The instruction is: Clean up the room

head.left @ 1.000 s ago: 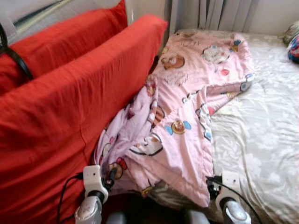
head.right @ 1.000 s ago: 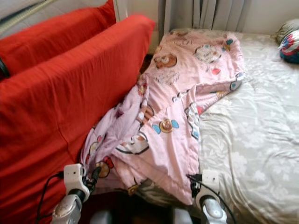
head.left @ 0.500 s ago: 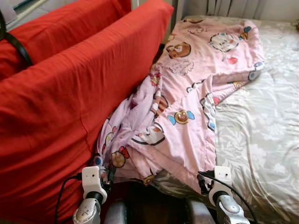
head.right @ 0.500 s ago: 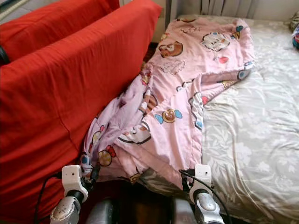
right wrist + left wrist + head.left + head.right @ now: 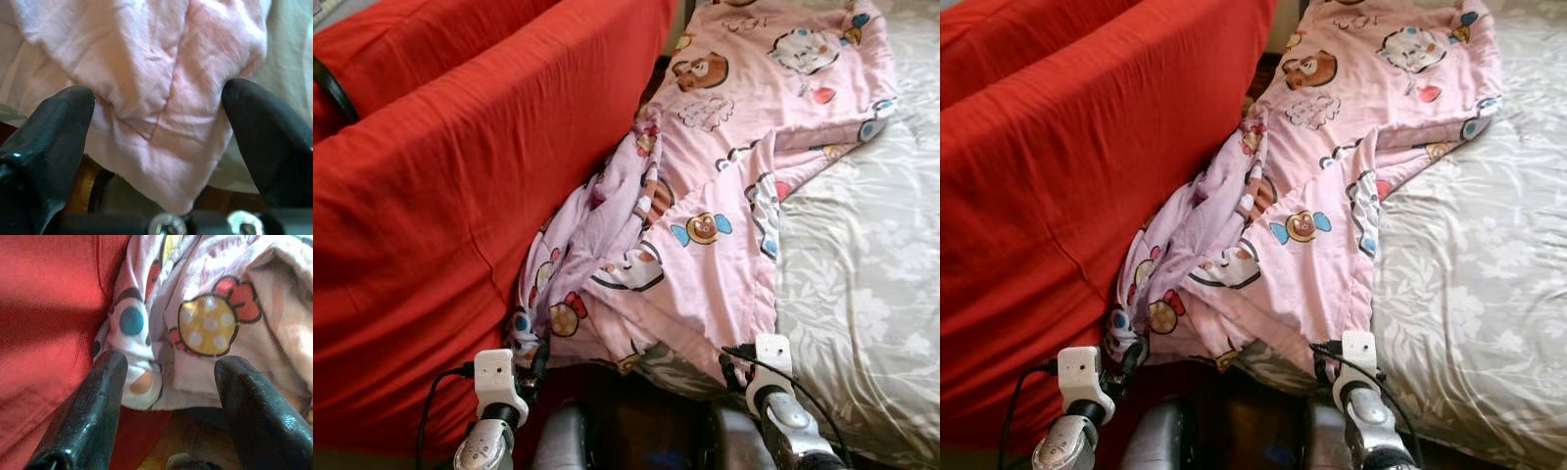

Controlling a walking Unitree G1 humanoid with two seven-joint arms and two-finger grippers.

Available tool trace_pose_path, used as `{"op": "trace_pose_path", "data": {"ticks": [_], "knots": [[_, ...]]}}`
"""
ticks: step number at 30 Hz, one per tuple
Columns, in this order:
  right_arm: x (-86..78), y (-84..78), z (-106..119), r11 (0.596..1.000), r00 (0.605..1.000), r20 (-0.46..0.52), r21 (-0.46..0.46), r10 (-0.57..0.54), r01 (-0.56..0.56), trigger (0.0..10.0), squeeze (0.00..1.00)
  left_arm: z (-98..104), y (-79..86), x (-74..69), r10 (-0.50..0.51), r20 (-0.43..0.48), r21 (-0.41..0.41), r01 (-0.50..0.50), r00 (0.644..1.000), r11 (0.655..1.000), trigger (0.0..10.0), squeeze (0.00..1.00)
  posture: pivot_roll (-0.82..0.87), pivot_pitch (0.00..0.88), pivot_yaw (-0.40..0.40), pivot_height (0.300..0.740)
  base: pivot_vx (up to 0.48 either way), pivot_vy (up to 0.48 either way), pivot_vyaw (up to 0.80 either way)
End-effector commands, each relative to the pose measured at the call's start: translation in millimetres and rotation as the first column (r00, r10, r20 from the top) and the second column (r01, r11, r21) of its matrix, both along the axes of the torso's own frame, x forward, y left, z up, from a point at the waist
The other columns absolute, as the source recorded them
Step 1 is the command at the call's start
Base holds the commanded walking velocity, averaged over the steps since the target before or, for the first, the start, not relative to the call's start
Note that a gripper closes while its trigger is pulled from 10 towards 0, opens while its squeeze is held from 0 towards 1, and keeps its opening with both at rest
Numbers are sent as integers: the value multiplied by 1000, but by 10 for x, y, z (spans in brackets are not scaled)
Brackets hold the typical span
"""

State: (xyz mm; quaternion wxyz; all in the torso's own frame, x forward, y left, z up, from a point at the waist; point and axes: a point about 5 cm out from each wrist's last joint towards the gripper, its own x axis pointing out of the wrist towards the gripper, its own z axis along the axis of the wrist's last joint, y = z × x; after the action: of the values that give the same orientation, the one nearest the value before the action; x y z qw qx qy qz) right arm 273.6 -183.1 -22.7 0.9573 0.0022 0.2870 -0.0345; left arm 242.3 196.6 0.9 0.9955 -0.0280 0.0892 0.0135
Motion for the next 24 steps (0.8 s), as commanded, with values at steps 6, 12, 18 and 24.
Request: {"op": "trace_pose_path", "data": {"ticks": [6, 12, 18, 24], "knots": [[-41, 10, -51, 995, 996, -61, -70, 67, -71, 10000, 0, -52, -6, -107, -7, -38, 12, 8, 999, 1000, 10000, 0, 95, 301, 97, 631, 0, 0, 0], [-104, 8, -111, 987, 987, -115, -105, 109, -121, 10000, 0, -60, -49, -139, -8, -42, 1, 8, 999, 1000, 10000, 0, 90, 306, 79, 631, 0, 0, 0], [-176, 48, -172, 957, 966, -167, -178, 200, -229, 10000, 0, -58, -77, -164, -2, -44, -6, 2, 999, 1000, 10000, 0, 91, 325, 64, 631, 0, 0, 0], [-180, 55, -175, 947, 959, -171, -194, 226, -257, 10000, 0, -64, -80, -183, 3, -44, -10, -4, 999, 1000, 10000, 0, 90, 336, 58, 631, 0, 0, 0]]}}
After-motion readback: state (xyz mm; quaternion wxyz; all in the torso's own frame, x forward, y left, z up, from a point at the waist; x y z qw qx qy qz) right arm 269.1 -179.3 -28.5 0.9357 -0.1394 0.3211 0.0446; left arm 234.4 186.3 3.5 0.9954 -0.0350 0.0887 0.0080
